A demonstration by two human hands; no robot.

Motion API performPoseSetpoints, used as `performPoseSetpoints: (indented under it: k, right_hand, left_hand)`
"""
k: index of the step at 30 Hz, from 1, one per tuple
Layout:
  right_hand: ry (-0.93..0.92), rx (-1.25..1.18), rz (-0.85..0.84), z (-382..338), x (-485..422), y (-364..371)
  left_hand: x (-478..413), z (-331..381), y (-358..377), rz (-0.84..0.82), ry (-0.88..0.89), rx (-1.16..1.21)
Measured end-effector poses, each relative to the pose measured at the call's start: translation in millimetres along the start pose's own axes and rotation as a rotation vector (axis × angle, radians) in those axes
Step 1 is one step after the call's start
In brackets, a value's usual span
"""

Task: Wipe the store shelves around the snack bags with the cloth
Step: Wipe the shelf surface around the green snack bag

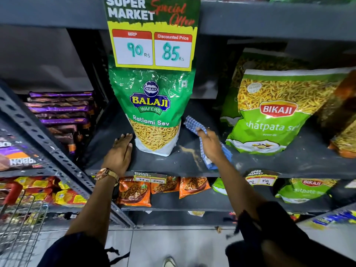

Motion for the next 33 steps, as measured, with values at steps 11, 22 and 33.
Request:
performPoseSetpoints:
  k: [11, 22, 33]
  right_hand:
    - [-0.601, 0.712, -0.287, 17, 17, 14]
    - [-0.635, 0.637, -0.310, 25, 92, 13]
    - [-0.216, 0.016, -0.299, 28, 123, 4]
  left_hand:
    - [0, 3, -1, -0.017, -0.009, 0.002]
    - [2, 2, 0, -0.056, -0.042, 0.024]
    - [5, 20, -12, -0.127, -0.103, 0.019]
Point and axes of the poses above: each hand's wrist, its own x-axis away from the middle knuckle, its own y-axis out of the palm, z = x × y, the point moved 4 cm from there along -x, towards the middle knuckle, and after that the axes turned 7 degrees about y, right-handed, at the moved point
